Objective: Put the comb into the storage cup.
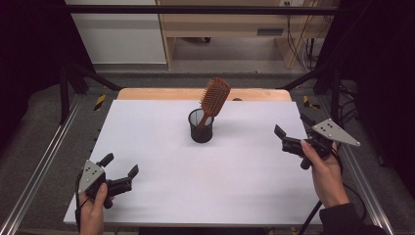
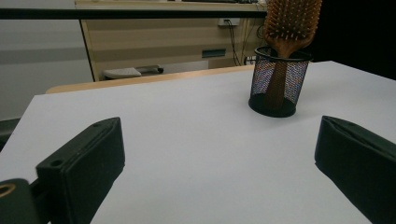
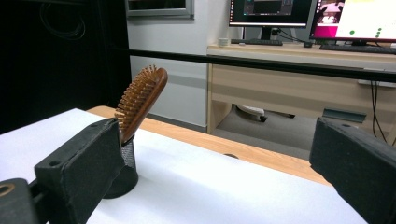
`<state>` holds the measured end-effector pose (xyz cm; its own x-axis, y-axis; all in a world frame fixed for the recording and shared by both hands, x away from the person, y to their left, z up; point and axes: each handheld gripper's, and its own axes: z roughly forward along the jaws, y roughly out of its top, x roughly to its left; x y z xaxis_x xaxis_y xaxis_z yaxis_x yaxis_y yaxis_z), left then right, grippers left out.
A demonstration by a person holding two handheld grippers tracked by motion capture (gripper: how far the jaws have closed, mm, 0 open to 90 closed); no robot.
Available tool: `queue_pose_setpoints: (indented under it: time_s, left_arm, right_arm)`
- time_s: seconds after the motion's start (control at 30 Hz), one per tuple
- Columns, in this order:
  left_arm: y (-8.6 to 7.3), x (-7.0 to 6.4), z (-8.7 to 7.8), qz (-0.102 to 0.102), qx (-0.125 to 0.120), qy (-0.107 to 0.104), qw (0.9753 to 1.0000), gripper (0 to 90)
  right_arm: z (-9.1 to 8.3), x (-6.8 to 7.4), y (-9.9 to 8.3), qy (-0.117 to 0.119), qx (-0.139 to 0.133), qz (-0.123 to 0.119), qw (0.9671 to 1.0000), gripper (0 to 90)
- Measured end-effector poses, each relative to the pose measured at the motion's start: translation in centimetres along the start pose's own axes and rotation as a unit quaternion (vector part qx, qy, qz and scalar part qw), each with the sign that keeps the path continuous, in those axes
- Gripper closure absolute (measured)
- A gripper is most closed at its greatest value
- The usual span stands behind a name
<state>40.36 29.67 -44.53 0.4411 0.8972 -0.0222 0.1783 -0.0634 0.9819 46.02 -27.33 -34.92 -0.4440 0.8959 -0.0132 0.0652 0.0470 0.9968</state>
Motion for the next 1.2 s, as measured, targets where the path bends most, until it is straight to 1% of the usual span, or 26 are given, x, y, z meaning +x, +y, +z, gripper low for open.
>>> queue_pose_setpoints:
  time_s: [0.13,0.3,0.43,0.67,0.73,0.77,0.8,0.9,1.07,1.2]
  left_arm:
    - [0.0,0.0,0.0,0.0,0.0,0.0,1.0,1.8]
    - [0.0,-0.1,0.0,0.001,0.0,-0.001,1.0,1.7]
    - [0.0,0.0,-0.1,0.0,0.0,-0.001,1.0,1.7]
    - [0.1,0.0,-0.4,-0.002,-0.004,0.001,1.0,1.8]
    - [0.2,0.1,-0.7,-0.004,-0.008,0.001,1.0,1.7]
    - [0.2,0.1,-0.9,-0.005,-0.01,0.005,0.9999,1.7]
    - [0.3,0.1,-1.0,-0.008,-0.011,0.003,0.9999,1.7]
    - [0.4,0.2,-1.4,-0.012,-0.016,0.008,0.9998,1.7]
    - [0.5,0.2,-2.0,-0.024,-0.025,0.006,0.9994,1.8]
    - [0.7,0.4,-2.7,-0.031,-0.035,0.011,0.9988,1.8]
  right_arm:
    - [-0.4,-0.1,-0.1,0.0,-0.005,-0.003,1.0,3.2]
    - [-0.8,-0.2,-0.3,0.0,-0.001,-0.008,1.0,3.4]
    - [-1.1,-0.4,-0.7,-0.002,0.0,-0.003,1.0,3.0]
    - [-1.8,-0.6,-2.0,-0.005,0.008,0.005,0.9999,2.9]
    - [-2.0,-0.6,-2.4,-0.006,0.013,0.006,0.9999,2.9]
    - [-2.0,-0.7,-2.5,-0.005,0.013,0.006,0.9999,2.9]
    - [-2.1,-0.7,-2.7,-0.006,0.015,0.007,0.9999,3.0]
    - [-2.5,-0.7,-3.1,-0.006,0.014,0.008,0.9998,3.0]
    - [-3.2,-0.7,-3.9,-0.006,0.012,0.018,0.9997,3.1]
    - [-3.9,-0.5,-4.6,-0.004,0.013,0.018,0.9997,3.2]
